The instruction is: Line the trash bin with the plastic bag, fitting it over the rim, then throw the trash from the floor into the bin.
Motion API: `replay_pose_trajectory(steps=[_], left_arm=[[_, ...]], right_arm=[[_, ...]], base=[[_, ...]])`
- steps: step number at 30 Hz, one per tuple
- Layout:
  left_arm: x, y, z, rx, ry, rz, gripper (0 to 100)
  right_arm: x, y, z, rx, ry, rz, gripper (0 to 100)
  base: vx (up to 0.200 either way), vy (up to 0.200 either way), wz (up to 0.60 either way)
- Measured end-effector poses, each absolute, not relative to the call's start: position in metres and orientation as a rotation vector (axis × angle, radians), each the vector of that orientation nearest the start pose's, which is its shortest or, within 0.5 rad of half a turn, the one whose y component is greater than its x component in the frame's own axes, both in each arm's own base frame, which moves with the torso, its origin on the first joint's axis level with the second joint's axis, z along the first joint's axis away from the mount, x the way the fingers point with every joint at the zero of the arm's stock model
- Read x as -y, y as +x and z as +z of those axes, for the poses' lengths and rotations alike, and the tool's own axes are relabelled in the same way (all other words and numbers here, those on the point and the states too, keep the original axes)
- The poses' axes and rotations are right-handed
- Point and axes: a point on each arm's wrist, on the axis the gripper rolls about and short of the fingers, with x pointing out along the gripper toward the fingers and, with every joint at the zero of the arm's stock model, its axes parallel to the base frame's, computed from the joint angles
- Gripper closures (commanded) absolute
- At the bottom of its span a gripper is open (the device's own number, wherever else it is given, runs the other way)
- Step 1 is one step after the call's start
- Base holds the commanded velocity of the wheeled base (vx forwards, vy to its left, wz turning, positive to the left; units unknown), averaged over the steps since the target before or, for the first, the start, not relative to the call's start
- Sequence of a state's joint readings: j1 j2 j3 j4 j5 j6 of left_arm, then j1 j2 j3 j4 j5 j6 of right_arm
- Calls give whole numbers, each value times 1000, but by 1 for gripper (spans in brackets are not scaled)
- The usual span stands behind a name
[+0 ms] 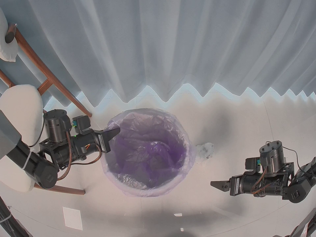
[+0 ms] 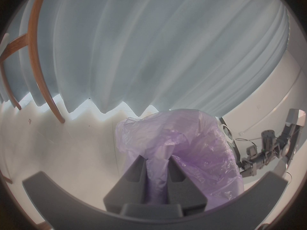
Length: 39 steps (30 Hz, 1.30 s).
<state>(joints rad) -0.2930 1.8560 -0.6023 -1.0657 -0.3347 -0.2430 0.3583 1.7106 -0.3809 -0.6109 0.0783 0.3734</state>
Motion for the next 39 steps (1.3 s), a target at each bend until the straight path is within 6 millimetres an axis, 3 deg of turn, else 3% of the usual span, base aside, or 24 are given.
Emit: replay_pose_trajectory(steps=[6, 10, 20, 21, 33, 39], left_arm=[[115, 326, 111, -218, -253, -529, 100], [130, 345, 90, -217, -261, -507, 100], [151, 373, 45, -237, -263, -444, 100], [152, 374, 42, -241, -262, -441, 0], [153, 376, 31, -231, -262, -436, 0], [145, 364, 51, -208, -265, -429, 0]], right_arm=[[-87, 243, 64, -694, 304, 178, 0], [-88, 261, 50, -652, 339, 136, 0], [-90, 306, 22, -635, 369, 77, 0], [-90, 309, 19, -637, 369, 73, 0], [-92, 327, -20, -686, 328, -8, 0], [-94, 334, -28, -688, 330, -11, 0]], base=[[0, 0, 0], [0, 0, 0], [0, 0, 0], [0, 0, 0], [0, 0, 0], [0, 0, 0]])
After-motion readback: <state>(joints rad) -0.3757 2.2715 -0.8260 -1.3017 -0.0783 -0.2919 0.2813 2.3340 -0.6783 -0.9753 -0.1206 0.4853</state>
